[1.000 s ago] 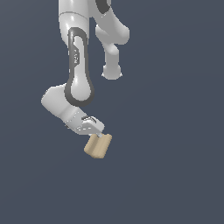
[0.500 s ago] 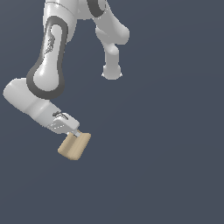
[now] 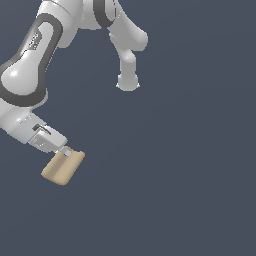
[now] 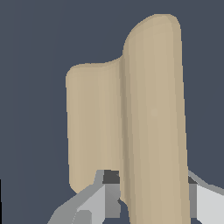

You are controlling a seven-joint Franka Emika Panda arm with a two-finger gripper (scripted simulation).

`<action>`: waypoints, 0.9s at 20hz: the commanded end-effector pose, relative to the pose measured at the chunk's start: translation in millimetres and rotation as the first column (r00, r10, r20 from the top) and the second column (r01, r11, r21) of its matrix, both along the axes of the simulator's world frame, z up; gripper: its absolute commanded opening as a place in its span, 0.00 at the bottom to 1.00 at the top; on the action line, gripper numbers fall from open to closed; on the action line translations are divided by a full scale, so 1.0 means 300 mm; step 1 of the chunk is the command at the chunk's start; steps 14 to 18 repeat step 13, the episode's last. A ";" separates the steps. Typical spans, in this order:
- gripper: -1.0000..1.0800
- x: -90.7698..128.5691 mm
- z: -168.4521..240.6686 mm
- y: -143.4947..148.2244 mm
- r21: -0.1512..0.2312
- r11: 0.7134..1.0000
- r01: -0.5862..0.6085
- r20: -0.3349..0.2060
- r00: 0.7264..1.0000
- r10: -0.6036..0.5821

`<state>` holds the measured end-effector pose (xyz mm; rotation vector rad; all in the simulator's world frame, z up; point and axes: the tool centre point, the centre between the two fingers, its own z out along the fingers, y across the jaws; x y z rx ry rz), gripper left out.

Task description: Pick up the object and move it to a goal position.

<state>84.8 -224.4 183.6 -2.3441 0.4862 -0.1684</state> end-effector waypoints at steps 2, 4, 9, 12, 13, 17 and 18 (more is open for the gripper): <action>0.00 0.013 0.023 -0.037 0.002 1.000 -0.001 0.001 1.000 0.001; 0.00 0.018 0.031 -0.053 0.002 1.000 -0.001 0.002 1.000 0.001; 0.00 0.027 0.044 -0.074 0.004 1.000 -0.001 0.003 1.000 0.001; 0.00 0.029 0.046 -0.078 0.004 1.000 -0.001 0.003 1.000 0.001; 0.00 0.029 0.046 -0.078 0.004 1.000 -0.001 0.003 1.000 0.001; 0.00 0.029 0.046 -0.078 0.004 1.000 -0.001 0.003 1.000 0.001; 0.00 0.029 0.046 -0.078 0.004 1.000 -0.001 0.003 1.000 0.001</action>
